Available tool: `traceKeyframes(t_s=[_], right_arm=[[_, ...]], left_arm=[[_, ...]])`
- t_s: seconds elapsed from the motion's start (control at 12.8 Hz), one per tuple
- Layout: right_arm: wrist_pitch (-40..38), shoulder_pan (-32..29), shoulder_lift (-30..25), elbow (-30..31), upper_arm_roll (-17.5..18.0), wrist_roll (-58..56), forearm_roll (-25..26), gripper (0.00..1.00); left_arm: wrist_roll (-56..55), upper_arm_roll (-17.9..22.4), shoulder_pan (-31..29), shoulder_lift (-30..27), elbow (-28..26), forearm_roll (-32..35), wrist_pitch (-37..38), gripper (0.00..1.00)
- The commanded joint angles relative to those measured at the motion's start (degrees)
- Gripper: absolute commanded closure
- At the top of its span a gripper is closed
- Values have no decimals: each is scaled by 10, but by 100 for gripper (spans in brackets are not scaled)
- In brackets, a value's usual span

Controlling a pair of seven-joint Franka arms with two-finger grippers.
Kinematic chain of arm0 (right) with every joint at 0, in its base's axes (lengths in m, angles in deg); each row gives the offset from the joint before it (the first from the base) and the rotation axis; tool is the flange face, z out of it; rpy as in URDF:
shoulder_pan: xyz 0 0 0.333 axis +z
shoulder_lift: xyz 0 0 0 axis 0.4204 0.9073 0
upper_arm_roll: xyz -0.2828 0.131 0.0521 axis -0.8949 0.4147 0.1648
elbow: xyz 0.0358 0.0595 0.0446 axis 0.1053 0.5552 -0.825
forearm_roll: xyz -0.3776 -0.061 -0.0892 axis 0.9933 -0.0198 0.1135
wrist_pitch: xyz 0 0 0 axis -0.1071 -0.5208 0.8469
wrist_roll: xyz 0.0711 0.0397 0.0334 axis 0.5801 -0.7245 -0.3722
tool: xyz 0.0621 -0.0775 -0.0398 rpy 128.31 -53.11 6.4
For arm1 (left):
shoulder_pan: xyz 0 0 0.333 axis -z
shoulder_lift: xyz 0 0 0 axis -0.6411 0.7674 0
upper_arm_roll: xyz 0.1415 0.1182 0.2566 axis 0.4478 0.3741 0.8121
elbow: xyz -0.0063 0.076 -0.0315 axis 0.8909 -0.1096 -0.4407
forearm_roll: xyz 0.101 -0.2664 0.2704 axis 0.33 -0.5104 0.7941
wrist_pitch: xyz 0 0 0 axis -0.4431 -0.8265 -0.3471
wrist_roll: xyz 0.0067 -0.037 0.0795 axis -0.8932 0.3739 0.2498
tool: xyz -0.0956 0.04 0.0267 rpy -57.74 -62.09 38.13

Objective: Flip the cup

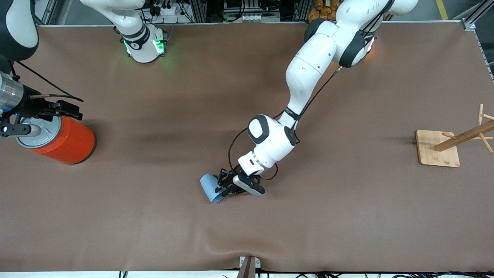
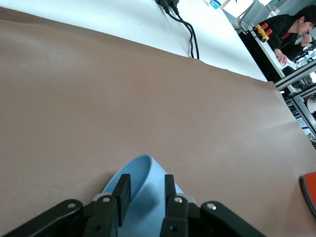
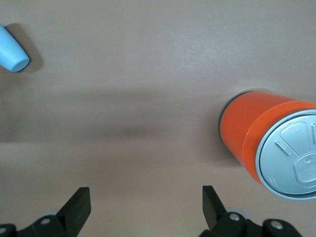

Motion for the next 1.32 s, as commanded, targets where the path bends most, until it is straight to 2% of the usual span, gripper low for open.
traceKeyframes(t_s=[0.0, 0.31, 0.47, 0.62, 0.93, 1.25], right_arm=[[7, 4, -15, 15, -2, 8, -7, 0], [7, 5, -15, 15, -2, 7, -6, 0], [7, 5, -14, 16, -2, 8, -6, 0], [6, 5, -14, 16, -2, 7, -6, 0], [6, 5, -14, 16, -2, 7, -6, 0], [6, 5, -14, 16, -2, 7, -6, 0]], left_arm=[[-11, -10, 5, 20, 29, -13, -9, 65], [-9, -26, 5, 16, 27, -14, -8, 67], [-9, -27, 6, 16, 22, -14, -8, 80], [-10, -27, 9, 16, 20, -15, -8, 100], [-35, -22, 5, -22, 15, -8, 25, 100], [-76, -18, 3, -59, -1, -7, 26, 100]])
